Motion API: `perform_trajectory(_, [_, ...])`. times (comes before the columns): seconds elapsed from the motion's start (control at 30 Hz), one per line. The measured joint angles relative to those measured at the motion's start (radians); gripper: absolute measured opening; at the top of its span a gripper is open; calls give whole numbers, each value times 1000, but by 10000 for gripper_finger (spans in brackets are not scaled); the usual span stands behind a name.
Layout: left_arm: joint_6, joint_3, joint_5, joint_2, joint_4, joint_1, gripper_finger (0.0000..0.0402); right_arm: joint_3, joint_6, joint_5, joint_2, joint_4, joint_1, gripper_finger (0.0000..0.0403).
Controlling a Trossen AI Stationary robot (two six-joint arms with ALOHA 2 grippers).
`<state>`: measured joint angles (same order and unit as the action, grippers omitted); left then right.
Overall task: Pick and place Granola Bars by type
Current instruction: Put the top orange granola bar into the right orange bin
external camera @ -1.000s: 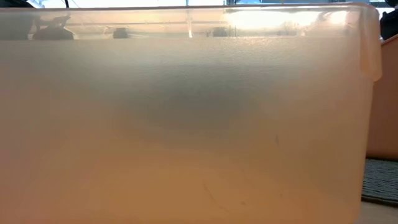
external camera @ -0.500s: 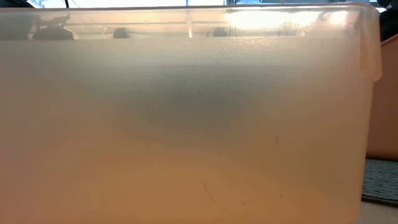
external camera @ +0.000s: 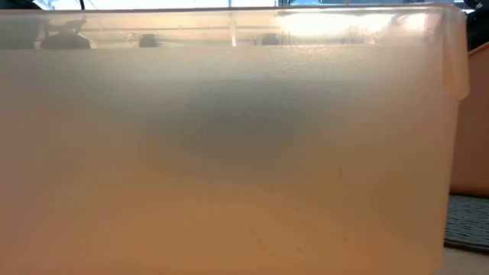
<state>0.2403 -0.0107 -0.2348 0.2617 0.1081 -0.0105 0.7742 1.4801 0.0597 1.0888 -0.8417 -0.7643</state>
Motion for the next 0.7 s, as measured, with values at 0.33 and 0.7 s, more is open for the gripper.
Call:
perform_trajectory(0.33, [0, 0, 0, 0, 0, 0, 118, 0, 15, -2, 0, 11, 0, 28])
perform_trajectory(0.7, [0, 0, 0, 0, 0, 0, 118, 0, 18, -3, 0, 11, 0, 33])
